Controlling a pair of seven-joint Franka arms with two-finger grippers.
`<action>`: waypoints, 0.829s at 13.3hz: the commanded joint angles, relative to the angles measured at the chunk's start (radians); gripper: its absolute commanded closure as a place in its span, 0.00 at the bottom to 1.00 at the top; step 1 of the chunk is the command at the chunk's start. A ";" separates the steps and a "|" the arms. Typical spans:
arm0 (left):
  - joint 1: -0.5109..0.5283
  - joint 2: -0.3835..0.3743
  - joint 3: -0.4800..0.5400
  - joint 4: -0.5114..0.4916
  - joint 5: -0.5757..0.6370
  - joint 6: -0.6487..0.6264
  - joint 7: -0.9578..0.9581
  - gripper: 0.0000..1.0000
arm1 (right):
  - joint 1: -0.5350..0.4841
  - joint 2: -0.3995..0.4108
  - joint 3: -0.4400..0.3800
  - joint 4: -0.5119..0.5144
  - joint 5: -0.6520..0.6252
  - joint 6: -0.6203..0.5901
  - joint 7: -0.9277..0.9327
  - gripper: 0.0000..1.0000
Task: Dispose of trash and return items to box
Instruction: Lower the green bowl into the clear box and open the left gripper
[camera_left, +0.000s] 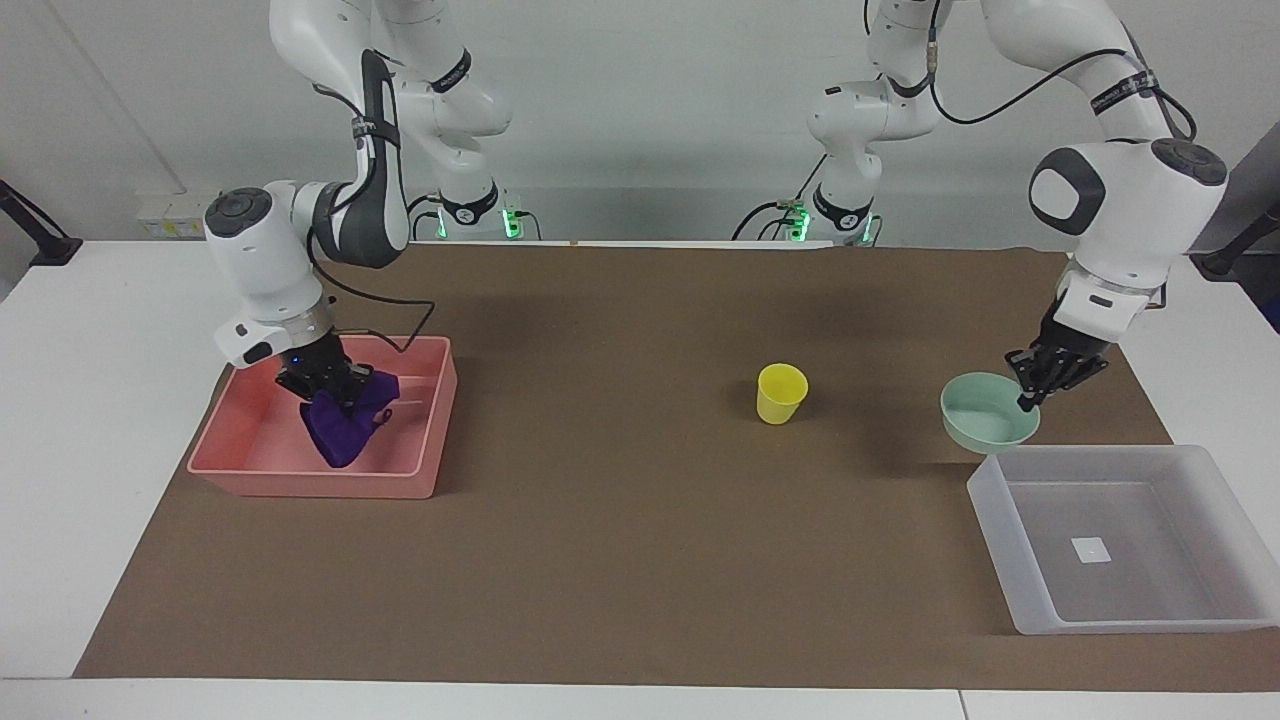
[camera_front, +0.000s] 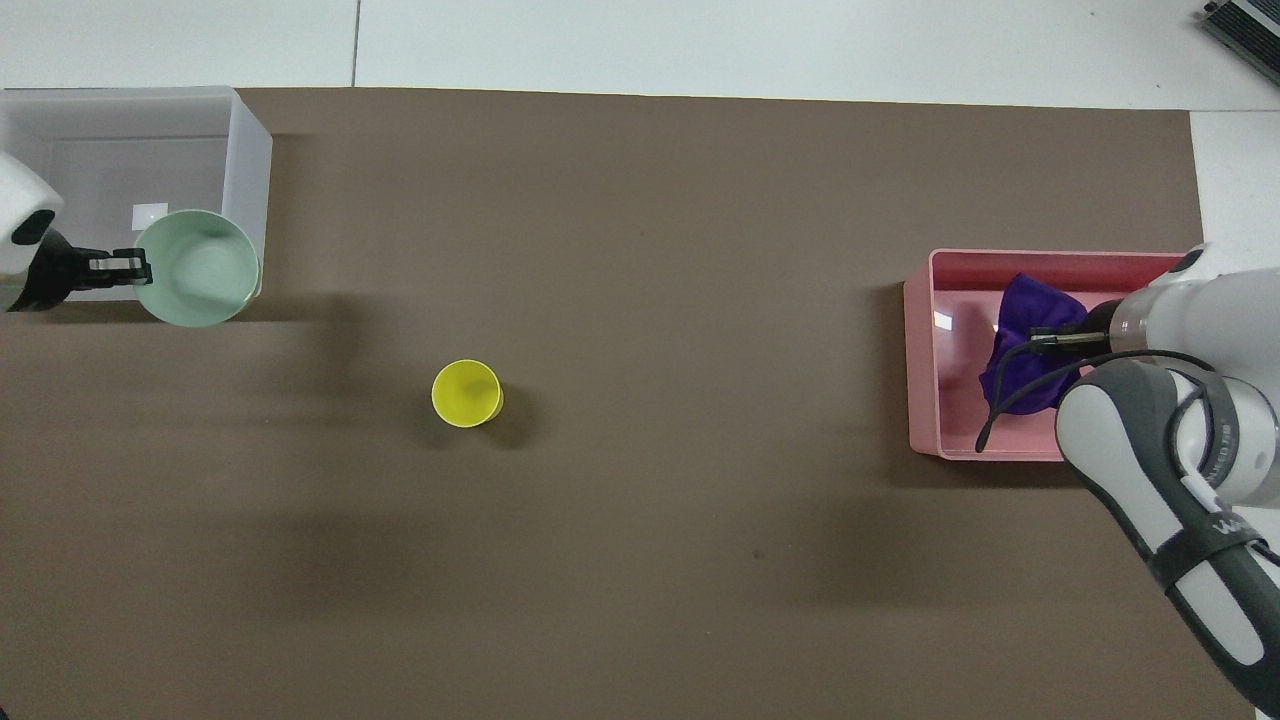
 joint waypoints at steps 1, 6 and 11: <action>0.047 0.138 -0.007 0.206 0.001 -0.041 0.002 1.00 | -0.018 -0.001 0.011 -0.013 0.007 0.020 -0.007 0.14; 0.110 0.383 -0.014 0.525 0.004 -0.127 0.007 1.00 | -0.004 -0.044 0.012 0.072 0.007 -0.110 -0.002 0.00; 0.164 0.528 -0.023 0.655 0.004 -0.092 0.076 1.00 | 0.023 -0.111 0.023 0.261 -0.006 -0.425 0.080 0.00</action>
